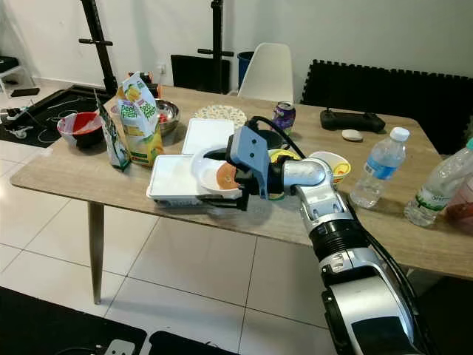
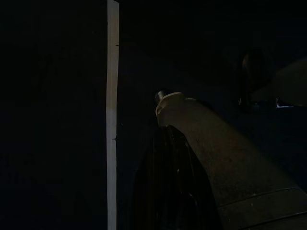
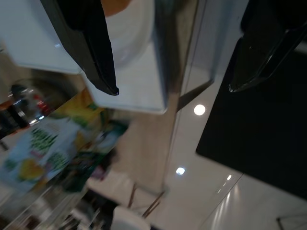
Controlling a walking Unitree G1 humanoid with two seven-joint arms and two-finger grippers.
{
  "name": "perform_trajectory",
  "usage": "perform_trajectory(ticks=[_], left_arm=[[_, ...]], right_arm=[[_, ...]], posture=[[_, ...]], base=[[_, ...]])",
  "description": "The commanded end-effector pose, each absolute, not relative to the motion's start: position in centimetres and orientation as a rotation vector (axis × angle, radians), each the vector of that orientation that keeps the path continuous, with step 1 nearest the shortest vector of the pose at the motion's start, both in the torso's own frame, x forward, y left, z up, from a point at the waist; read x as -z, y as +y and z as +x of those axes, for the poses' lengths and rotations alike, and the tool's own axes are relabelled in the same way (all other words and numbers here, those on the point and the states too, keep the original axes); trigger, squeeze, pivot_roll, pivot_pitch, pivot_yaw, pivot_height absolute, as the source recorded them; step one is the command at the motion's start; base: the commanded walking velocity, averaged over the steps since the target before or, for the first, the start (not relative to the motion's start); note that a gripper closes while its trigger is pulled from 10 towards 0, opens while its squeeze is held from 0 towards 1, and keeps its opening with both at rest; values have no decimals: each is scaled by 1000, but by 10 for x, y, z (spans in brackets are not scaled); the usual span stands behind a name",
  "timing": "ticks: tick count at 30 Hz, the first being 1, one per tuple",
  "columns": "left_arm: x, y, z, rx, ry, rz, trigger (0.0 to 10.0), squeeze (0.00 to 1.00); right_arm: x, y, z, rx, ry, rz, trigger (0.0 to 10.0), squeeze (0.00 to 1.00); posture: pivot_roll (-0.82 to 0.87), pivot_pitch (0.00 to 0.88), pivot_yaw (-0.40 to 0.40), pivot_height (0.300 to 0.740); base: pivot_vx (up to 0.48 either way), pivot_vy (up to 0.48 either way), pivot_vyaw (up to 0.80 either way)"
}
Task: Restocking fridge
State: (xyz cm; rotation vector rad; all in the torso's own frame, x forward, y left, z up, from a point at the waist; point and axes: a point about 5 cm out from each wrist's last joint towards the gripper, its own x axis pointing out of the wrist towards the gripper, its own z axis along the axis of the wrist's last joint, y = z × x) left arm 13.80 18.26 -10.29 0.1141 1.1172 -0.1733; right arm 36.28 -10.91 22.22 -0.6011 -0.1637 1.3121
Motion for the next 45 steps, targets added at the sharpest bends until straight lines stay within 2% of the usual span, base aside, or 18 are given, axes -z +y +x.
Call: perform_trajectory(ticks=[1,5,11,21,29,41,45], left_arm=[[106,185,128,183,1150,121,10000,0],[107,193,122,175,1163,130,10000,0],[107,196,119,172,1170,137,10000,0],[107,197,117,175,1173,140,10000,0],[107,195,118,182,1171,138,10000,0],[108,194,118,183,1171,138,10000,0],[108,195,117,183,1173,141,10000,0]], right_arm=[[-212,-104,362,-1341,-124,-642,10000,0],[-185,-94,365,-1297,-16,-797,10000,0],[-179,-93,371,-1243,54,-815,10000,0],[-194,-88,376,-1225,5,-788,10000,0],[-183,-94,383,-1142,108,-922,10000,0],[-180,-98,387,-1089,174,-981,10000,0],[-177,-99,389,-1068,205,-1063,10000,0]], posture=[[-33,0,-35,740],[-32,0,-30,740],[-27,0,-26,740],[-27,0,-26,740],[-33,0,-26,740],[-30,0,-24,740],[-30,0,-23,740]], base=[[0,0,0],[0,0,0],[0,0,0],[0,0,0],[0,0,0],[0,0,0],[0,0,0]])
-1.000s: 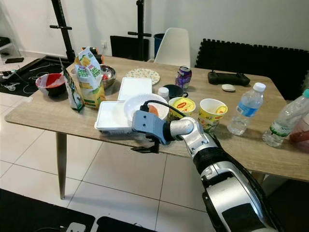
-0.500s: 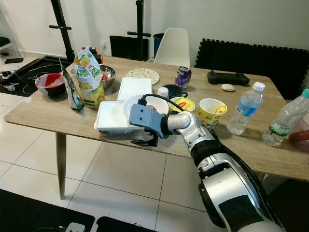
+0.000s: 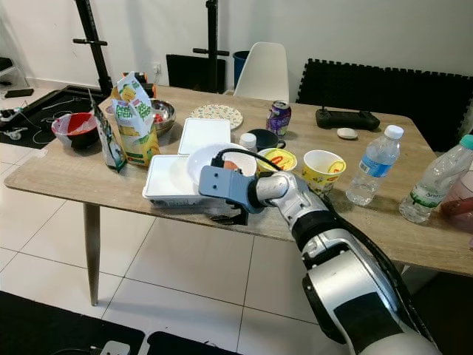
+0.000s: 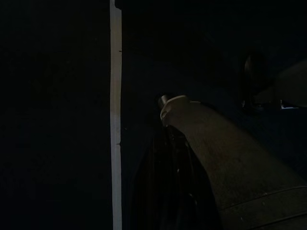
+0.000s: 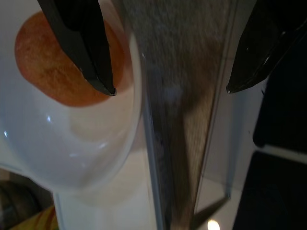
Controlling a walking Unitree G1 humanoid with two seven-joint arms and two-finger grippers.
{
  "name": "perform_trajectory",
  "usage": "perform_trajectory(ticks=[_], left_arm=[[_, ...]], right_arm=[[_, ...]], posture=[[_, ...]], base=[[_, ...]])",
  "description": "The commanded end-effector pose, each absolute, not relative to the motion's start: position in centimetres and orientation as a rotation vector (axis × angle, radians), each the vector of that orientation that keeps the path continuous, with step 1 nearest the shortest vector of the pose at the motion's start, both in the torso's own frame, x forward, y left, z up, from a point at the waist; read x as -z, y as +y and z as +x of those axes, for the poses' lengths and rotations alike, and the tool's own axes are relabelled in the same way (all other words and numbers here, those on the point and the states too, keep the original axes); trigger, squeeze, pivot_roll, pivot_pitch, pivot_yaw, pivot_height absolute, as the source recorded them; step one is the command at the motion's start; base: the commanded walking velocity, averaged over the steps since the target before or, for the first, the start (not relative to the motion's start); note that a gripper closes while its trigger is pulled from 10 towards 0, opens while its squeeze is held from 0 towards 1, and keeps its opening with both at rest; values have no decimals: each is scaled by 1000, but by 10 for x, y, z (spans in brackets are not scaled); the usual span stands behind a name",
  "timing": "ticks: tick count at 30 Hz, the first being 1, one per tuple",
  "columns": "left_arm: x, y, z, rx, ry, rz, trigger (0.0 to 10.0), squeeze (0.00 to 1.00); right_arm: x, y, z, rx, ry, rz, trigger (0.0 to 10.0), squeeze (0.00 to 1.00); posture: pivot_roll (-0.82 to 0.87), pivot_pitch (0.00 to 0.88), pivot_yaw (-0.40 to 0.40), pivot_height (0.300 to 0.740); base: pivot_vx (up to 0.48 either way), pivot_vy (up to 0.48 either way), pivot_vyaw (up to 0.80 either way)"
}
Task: Restocking fridge
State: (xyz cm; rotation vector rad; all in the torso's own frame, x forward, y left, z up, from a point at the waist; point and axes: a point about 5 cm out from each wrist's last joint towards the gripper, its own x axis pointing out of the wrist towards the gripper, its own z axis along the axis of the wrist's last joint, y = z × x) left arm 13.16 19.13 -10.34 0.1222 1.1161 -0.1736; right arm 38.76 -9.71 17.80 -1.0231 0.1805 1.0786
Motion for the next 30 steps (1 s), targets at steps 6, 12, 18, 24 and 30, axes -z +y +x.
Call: perform_trajectory(ticks=[6,12,18,24,30], left_arm=[[108,194,118,184,1172,140,10000,0],[108,192,117,187,1171,138,10000,0],[108,192,117,189,1173,137,10000,0],[108,192,116,193,1173,140,10000,0],[108,192,117,197,1173,145,10000,0]], right_arm=[[-174,-101,390,-1038,229,-1155,10000,0],[-172,-104,393,-982,258,-1200,9686,0],[-174,-105,396,-936,255,-1224,3882,0],[-179,-103,398,-919,228,-1227,0,0],[-184,-99,398,-926,174,-1240,0,0]], posture=[[-29,0,-26,740],[-30,0,-29,740],[-30,0,-29,740],[-28,0,-28,740],[-28,0,-26,740]], base=[[0,0,0],[0,0,0],[0,0,0],[0,0,0],[0,0,0]])
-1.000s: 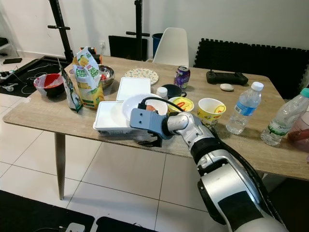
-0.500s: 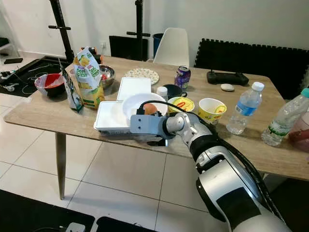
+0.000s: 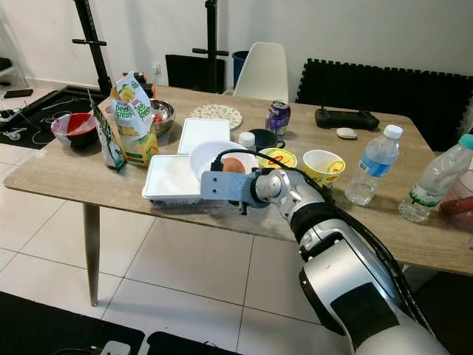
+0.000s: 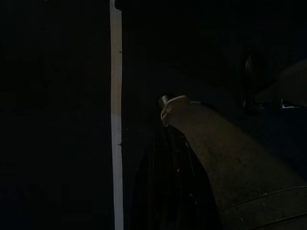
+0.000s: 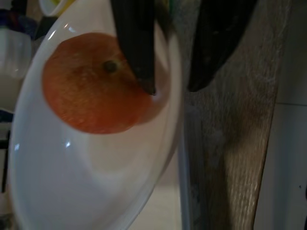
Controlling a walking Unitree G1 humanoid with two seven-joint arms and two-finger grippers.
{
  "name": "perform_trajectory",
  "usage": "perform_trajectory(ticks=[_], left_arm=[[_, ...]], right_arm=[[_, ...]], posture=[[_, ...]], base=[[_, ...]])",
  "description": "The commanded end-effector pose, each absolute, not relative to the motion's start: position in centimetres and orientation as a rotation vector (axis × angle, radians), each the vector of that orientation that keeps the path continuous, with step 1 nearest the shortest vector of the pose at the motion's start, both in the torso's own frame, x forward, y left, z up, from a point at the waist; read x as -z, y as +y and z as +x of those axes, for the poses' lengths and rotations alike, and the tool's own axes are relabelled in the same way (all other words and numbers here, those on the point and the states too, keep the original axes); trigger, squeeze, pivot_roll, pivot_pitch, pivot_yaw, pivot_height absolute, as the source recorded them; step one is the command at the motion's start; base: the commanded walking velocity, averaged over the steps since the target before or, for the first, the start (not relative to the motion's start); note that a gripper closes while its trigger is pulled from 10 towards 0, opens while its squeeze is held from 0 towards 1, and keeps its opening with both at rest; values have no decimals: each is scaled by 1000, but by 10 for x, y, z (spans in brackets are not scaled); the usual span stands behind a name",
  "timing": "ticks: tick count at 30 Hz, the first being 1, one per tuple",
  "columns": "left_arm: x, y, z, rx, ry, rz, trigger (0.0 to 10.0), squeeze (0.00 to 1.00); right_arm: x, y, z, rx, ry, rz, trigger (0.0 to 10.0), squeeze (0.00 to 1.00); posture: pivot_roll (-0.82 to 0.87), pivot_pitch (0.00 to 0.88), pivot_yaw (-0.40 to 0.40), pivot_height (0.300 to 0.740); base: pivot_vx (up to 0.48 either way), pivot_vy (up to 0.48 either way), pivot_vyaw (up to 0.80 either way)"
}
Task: Restocking fridge
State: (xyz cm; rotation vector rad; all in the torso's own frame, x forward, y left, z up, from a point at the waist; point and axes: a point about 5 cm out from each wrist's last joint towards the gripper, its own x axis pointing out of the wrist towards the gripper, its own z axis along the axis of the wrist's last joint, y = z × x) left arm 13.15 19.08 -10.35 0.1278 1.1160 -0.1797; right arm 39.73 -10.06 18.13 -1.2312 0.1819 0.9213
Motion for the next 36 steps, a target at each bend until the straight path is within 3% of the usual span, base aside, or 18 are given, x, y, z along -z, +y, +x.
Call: perform_trajectory(ticks=[1,15,25,31,36], left_arm=[[108,191,117,199,1173,146,10000,0],[108,189,118,212,1172,154,10000,0],[109,187,117,226,1175,166,10000,0],[109,183,119,236,1173,173,10000,0],[107,174,128,256,1156,190,10000,0]], right_arm=[[-188,-96,398,-932,140,-1247,0,0],[-201,-88,393,-1029,-30,-1353,0,0],[-205,-84,365,-1434,-136,-1322,0,0],[-199,-90,354,-1535,-134,-1333,0,0],[-159,-108,327,-1681,-41,-1363,0,0]], posture=[[-28,0,-26,740],[-33,0,-27,740],[-38,0,-27,740],[-36,0,-30,740],[-37,0,-30,740]], base=[[0,0,0],[0,0,0],[0,0,0],[0,0,0],[0,0,0]])
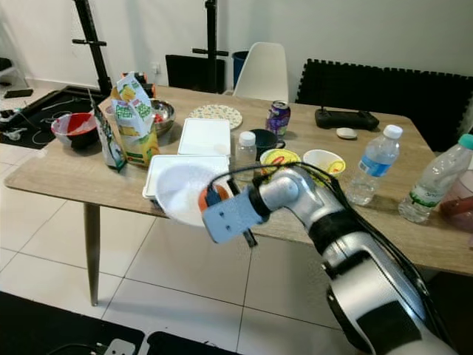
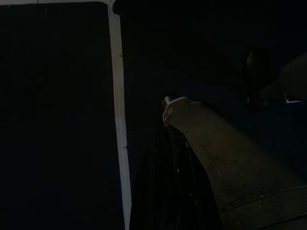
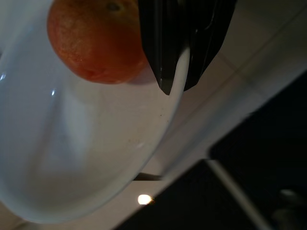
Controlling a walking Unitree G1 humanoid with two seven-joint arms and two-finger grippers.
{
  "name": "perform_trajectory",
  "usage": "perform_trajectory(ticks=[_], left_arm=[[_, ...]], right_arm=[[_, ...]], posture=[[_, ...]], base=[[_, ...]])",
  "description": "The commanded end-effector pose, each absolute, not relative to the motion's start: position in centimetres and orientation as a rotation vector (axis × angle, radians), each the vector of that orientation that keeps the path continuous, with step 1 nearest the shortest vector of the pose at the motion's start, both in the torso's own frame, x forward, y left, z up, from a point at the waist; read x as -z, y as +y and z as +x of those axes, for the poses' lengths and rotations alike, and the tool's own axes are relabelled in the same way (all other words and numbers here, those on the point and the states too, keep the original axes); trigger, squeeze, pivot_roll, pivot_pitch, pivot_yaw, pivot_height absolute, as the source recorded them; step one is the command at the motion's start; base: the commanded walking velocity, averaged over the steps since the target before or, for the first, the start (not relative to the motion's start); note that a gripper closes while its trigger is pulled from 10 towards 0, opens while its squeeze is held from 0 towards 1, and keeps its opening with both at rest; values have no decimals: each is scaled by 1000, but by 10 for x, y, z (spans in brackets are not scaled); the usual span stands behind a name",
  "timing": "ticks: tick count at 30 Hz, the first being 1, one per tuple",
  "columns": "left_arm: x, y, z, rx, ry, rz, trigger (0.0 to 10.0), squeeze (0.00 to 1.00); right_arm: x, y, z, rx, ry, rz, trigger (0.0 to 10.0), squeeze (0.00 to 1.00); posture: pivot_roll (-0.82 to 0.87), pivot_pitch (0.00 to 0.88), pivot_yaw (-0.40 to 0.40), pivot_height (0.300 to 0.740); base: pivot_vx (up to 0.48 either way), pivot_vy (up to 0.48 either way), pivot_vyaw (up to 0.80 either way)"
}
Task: Restocking fridge
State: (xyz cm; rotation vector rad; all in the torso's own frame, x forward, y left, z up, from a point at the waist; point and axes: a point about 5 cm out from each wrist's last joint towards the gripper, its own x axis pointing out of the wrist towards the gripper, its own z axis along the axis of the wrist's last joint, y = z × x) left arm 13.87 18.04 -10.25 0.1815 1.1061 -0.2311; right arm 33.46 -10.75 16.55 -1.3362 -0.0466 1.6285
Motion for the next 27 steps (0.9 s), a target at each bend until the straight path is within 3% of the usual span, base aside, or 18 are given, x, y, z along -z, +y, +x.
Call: perform_trajectory(ticks=[1,12,16,17,18,19,24,25,27], left_arm=[[107,173,129,257,1153,191,10000,0],[106,170,134,262,1144,201,10000,0],[106,168,133,262,1147,204,10000,0],[107,167,132,260,1148,205,10000,0],[107,167,132,260,1148,205,10000,0],[107,165,132,257,1147,204,10000,0],[107,164,133,250,1144,201,10000,0],[107,164,133,250,1144,201,10000,0],[107,164,134,248,1143,200,10000,0]], right_arm=[[-152,-112,322,-1709,-17,-1360,0,0],[-96,-143,285,-1751,186,-1320,0,0],[-65,-159,275,-1657,322,-1308,0,0],[-49,-168,274,-1582,393,-1309,6941,0],[-49,-168,274,-1582,393,-1309,6941,0],[-35,-176,271,-1504,475,-1275,10000,0],[6,-220,258,-1082,773,-1112,10000,0],[6,-220,258,-1082,773,-1112,10000,0],[17,-232,252,-878,851,-936,10000,0]], posture=[[-37,0,-29,740],[-40,0,-31,740],[-44,0,-32,740],[-43,0,-34,740],[-43,0,-34,740],[-42,0,-36,740],[-48,0,-29,740],[-48,0,-29,740],[-51,0,-26,740]], base=[[0,0,0],[0,0,0],[0,0,0],[0,0,0],[0,0,0],[0,0,0],[0,0,0],[0,0,0],[0,0,0]])
